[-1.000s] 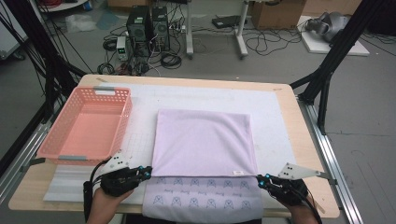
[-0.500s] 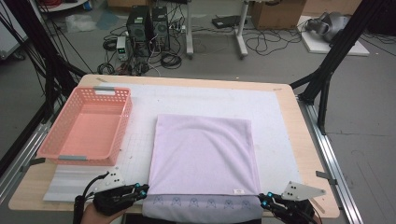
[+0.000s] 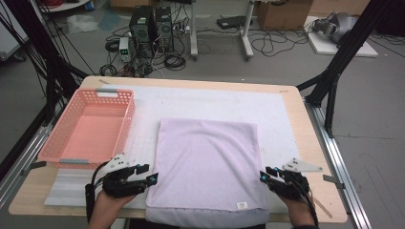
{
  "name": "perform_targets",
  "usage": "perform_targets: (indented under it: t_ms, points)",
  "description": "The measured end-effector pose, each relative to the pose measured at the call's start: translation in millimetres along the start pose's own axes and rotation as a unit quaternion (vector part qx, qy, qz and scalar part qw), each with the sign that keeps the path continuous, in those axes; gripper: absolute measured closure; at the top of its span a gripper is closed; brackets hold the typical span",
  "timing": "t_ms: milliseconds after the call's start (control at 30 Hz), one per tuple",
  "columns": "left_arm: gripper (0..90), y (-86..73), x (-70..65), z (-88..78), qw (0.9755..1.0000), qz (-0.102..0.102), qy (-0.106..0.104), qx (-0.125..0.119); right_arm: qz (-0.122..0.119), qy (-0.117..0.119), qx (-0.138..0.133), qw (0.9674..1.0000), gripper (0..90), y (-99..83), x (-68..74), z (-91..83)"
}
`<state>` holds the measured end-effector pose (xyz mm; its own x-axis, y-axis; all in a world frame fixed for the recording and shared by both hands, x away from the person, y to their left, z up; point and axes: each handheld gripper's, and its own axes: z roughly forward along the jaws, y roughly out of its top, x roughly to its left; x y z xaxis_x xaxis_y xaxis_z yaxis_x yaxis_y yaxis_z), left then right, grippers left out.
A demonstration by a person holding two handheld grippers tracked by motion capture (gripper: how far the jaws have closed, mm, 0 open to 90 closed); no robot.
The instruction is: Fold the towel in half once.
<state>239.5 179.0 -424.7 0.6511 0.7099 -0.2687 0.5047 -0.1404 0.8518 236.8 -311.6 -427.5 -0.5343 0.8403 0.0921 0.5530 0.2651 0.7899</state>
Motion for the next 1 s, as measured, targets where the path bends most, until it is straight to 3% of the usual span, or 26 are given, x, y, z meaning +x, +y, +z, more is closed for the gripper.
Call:
perform_targets:
  t_ms: [67,167,233,333,433,533,600,700,800,833,867,900,1000]
  points:
    - [44.8,5.7,3.2,7.2,0.9999,-0.008,0.005,-0.008,0.002,-0.024,0.015,0.9996,69.3,5.3,-4.1,17.3]
    - [43.7,11.8,8.7,17.1,0.9998,-0.011,0.010,-0.010,-0.002,-0.026,0.025,0.9994,72.9,10.9,-7.2,33.6]
    - [43.5,14.3,12.8,23.0,0.9998,-0.014,0.011,-0.008,-0.003,-0.021,0.033,0.9992,82.6,12.9,-7.5,39.8]
    - [43.6,17.5,19.8,31.7,0.9999,-0.012,0.012,-0.002,0.003,-0.008,0.046,0.9989,90.0,14.1,-11.8,41.7]
    - [43.8,20.3,26.6,40.6,0.9998,-0.015,0.015,0.003,-0.013,-0.027,0.051,0.9983,90.0,15.5,-16.1,35.9]
    - [43.9,24.6,31.4,47.8,0.9998,-0.014,0.016,0.003,0.004,-0.025,0.042,0.9988,90.0,14.4,-26.5,26.0]
    - [44.1,28.4,33.4,52.8,0.9997,-0.005,0.024,0.002,0.018,0.010,0.012,0.9997,88.3,14.7,-30.4,23.6]
    - [44.3,33.3,35.1,58.6,0.9994,0.006,0.033,-0.006,0.017,0.003,0.012,0.9998,68.3,20.4,-25.1,33.8]
    - [44.3,33.8,37.8,61.9,0.9988,0.014,0.043,-0.018,0.002,-0.002,0.039,0.9993,67.0,22.7,-20.1,51.8]
    - [44.1,33.6,39.6,63.0,0.9986,0.013,0.049,-0.017,-0.006,-0.002,0.046,0.9989,70.3,22.9,-17.6,56.5]
    - [43.8,33.7,40.8,63.5,0.9985,0.013,0.051,-0.016,-0.015,-0.003,0.046,0.9988,84.0,24.3,-15.5,57.7]
    - [43.5,34.2,42.1,63.6,0.9984,0.012,0.053,-0.014,-0.023,0.003,0.048,0.9986,85.1,25.4,-15.5,58.5]
    - [43.1,35.5,42.7,62.8,0.9982,0.012,0.056,-0.020,-0.046,-0.013,0.057,0.9972,87.1,28.6,-11.7,58.3]
